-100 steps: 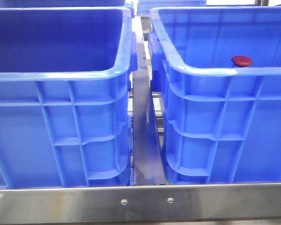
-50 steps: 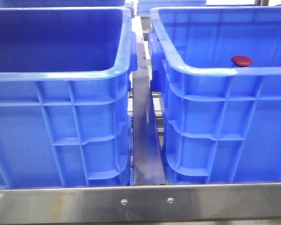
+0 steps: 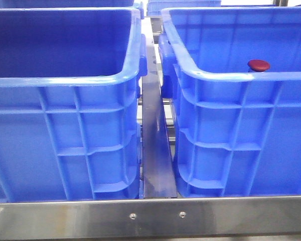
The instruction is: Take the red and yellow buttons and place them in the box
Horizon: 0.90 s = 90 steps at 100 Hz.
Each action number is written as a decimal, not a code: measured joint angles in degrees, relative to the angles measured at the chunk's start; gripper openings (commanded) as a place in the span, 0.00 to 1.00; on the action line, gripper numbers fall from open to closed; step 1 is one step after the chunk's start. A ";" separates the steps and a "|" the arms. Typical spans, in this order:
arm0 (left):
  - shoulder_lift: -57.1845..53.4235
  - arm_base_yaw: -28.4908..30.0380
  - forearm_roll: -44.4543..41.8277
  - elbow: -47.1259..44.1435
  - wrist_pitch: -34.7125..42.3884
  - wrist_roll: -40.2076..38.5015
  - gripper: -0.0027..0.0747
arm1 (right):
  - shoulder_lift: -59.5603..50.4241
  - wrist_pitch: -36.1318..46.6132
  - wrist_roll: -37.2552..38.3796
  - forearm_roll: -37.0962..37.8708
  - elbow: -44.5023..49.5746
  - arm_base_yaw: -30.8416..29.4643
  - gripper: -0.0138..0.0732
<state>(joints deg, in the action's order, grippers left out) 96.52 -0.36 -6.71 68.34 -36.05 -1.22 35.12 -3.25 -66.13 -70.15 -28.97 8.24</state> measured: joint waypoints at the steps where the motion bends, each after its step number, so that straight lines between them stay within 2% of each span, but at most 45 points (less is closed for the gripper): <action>1: 0.00 0.00 0.00 0.00 0.00 0.00 0.78 | 0.00 0.00 0.00 0.00 0.00 0.00 0.08; 10: 0.00 0.00 0.00 0.00 0.00 0.00 0.65 | 0.00 0.00 0.00 0.00 0.00 0.00 0.08; 36: 0.00 0.00 0.00 0.00 -0.73 0.00 0.20 | 0.00 0.00 0.00 0.00 0.00 0.00 0.08; 49: 0.00 0.00 0.00 0.00 -0.73 0.00 0.05 | 0.00 0.00 0.00 0.00 0.00 0.00 0.08; 57: 0.00 0.00 0.00 0.00 -0.73 0.09 0.01 | 0.00 0.00 0.00 0.00 0.00 0.00 0.08; 90: -6.57 0.00 0.59 0.00 -4.16 0.09 0.01 | 0.00 0.00 0.00 0.00 0.00 0.00 0.08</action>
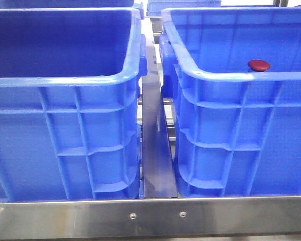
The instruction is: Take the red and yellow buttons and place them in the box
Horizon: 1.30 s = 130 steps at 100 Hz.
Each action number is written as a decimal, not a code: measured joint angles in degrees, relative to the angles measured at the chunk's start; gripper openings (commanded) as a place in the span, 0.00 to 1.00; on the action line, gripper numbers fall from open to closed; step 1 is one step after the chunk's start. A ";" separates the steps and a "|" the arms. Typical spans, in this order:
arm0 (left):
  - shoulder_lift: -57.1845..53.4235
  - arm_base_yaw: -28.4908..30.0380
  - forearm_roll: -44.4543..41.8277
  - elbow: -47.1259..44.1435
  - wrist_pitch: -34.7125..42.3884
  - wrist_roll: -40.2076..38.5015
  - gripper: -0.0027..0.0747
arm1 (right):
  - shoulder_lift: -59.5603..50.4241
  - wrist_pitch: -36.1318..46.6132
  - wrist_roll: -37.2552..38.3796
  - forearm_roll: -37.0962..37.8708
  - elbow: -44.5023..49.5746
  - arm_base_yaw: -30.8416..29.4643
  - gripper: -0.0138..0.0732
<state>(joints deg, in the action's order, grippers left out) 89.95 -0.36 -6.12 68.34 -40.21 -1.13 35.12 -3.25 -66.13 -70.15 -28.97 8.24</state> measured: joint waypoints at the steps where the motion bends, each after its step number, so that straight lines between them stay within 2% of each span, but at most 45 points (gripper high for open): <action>1: -0.28 0.00 0.16 0.00 -0.29 0.00 0.01 | 0.00 0.00 0.00 0.00 0.00 0.00 0.08; 21: -9.57 -0.58 2.22 0.00 -4.00 0.74 0.01 | 0.00 0.00 0.00 0.00 0.00 0.00 0.08; 39: -17.37 -5.33 2.85 0.00 -7.54 1.13 0.01 | 0.00 0.00 0.00 0.00 0.00 0.00 0.08; 67: -24.20 -19.71 5.50 0.00 -8.97 2.93 0.01 | 0.00 0.00 0.00 0.00 0.00 0.00 0.08; 103: -24.79 -40.03 7.38 0.00 -7.88 2.93 0.01 | 0.00 0.00 0.00 -0.03 0.00 0.00 0.09; 110: -24.79 -43.03 7.46 0.00 -7.03 2.93 0.01 | 0.00 0.00 0.00 -0.70 0.00 0.00 0.14; 117: -24.79 -45.49 7.46 0.00 -5.91 2.93 0.01 | 0.00 0.00 0.00 -1.50 0.00 0.00 0.23; 130: -24.79 -48.39 7.46 0.00 -4.90 2.93 0.01 | 0.00 0.00 0.00 -2.76 0.00 0.00 0.52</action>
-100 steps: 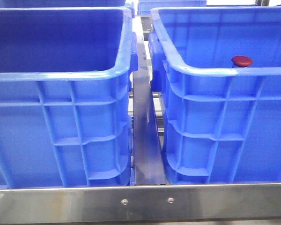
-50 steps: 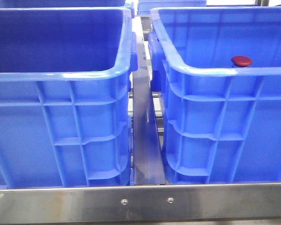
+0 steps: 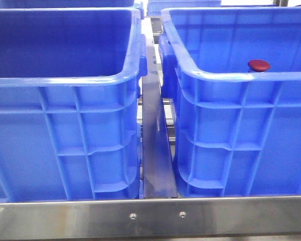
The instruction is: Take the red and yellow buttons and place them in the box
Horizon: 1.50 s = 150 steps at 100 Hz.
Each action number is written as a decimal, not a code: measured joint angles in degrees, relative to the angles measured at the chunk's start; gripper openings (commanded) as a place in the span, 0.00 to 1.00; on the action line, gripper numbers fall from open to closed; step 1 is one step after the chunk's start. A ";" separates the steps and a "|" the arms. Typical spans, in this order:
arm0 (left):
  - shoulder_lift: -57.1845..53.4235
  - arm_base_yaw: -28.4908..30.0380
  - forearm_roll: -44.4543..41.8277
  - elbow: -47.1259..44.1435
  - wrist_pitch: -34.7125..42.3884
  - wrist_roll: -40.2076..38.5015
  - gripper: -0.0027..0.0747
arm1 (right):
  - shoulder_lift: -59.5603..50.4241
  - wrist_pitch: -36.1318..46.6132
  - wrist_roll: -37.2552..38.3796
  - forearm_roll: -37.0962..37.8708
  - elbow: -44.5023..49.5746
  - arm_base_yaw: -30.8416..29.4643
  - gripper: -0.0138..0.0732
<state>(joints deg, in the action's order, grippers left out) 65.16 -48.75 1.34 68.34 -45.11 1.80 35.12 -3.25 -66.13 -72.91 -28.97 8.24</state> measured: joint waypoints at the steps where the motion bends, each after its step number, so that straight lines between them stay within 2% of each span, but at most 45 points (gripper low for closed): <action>1: 0.00 -0.21 0.00 0.00 0.13 0.00 0.01 | 0.00 0.00 0.00 -0.20 0.00 0.00 0.54; 11: 0.00 -0.94 0.13 0.00 0.55 0.00 0.01 | 0.00 -0.11 0.00 -2.63 0.00 0.00 0.75; 20: 0.00 -0.97 0.13 0.00 0.81 0.00 0.01 | 0.00 -1.36 0.00 -6.28 0.00 0.00 0.82; 35: 0.00 -0.97 0.13 0.00 0.81 0.00 0.01 | 0.00 -7.62 0.00 -14.45 0.00 0.00 0.82; 57: 0.00 -0.97 0.13 0.00 0.95 0.00 0.01 | 6.34 -25.46 0.22 -27.34 -0.66 0.00 0.82; 80: 0.00 -1.07 0.13 0.00 0.95 0.00 0.01 | 19.89 -43.72 2.60 -28.71 -4.75 0.00 0.82; 90: 0.00 -1.07 0.13 0.00 0.95 0.00 0.01 | 25.08 -49.18 2.86 -28.71 -7.22 0.30 0.82; 110: 0.00 -1.07 0.13 0.00 0.95 0.00 0.01 | 31.64 -51.48 2.86 -28.71 -11.88 4.42 0.82; 150: 0.00 -1.07 0.13 0.00 0.97 0.00 0.01 | 35.96 -50.65 2.86 -28.71 -18.32 11.52 0.81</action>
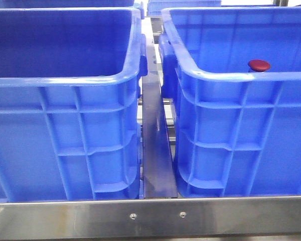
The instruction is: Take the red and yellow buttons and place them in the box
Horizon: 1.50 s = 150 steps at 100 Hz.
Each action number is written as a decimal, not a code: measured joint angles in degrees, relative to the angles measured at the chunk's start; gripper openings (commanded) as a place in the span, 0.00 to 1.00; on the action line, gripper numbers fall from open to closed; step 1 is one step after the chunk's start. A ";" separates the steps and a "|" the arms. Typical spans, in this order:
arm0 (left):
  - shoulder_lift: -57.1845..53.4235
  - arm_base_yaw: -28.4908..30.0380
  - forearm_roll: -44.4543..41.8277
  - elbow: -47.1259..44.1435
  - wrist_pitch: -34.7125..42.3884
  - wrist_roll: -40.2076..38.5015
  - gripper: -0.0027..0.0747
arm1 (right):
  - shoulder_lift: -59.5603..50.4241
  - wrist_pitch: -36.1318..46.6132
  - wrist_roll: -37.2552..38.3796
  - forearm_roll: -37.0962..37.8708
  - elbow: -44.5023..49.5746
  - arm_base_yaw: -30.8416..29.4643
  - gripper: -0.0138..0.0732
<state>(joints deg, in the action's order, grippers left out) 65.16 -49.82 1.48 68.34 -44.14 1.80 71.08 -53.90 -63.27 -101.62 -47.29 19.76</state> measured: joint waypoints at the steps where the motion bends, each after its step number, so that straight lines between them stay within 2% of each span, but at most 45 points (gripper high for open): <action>1: 0.00 0.00 0.00 0.00 0.00 0.00 0.01 | 0.02 0.00 0.00 0.00 -0.13 0.01 0.81; 7: 0.00 0.00 0.00 0.00 0.00 0.00 0.01 | 0.29 0.00 0.00 0.00 -0.52 0.49 0.76; 29: 0.00 0.00 0.00 0.00 0.11 0.00 0.01 | 1.28 0.26 0.14 0.00 -1.18 0.66 0.45; 41: 0.00 0.00 0.00 0.00 0.00 0.00 0.02 | 1.65 0.16 0.14 0.00 -1.18 0.66 0.41; 46: 0.00 0.00 0.00 0.00 -0.09 0.00 0.05 | 1.65 0.05 0.14 0.00 -1.18 0.66 0.41; 55: 0.00 0.00 0.00 0.00 -0.25 0.00 0.23 | 1.65 -0.05 0.14 0.11 -1.18 0.66 0.41; 65: 0.00 0.00 0.00 0.00 -0.37 0.00 0.55 | 1.65 -0.18 0.03 0.11 -1.18 0.66 0.41; 70: 0.00 0.00 0.00 0.00 -0.37 0.00 0.67 | 1.65 -0.39 -0.08 0.11 -1.18 0.66 0.41; 79: 0.00 0.00 0.00 0.00 -0.47 0.00 0.77 | 1.65 -0.96 -0.42 0.19 -1.18 0.66 0.41; 94: -0.12 0.00 -0.11 0.00 -0.47 0.00 0.77 | 1.65 -1.20 -2.16 0.32 -1.18 0.28 0.41; 116: -2.79 0.00 -1.48 -0.13 -0.34 -1.38 0.77 | 1.65 -1.20 -4.82 0.44 -1.18 -4.39 0.41; 131: -5.69 0.00 -10.65 -1.92 -0.62 -10.28 0.77 | 1.29 -0.96 -6.54 0.44 -1.18 -8.56 0.41; 150: -10.27 0.00 -25.36 -6.46 -3.78 -25.94 0.77 | -1.10 1.66 -8.90 0.44 -1.18 -13.79 0.41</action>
<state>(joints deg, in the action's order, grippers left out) 54.89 -49.82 -23.89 61.88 -47.92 -24.14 69.98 -52.24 -72.17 -101.18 -48.47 5.97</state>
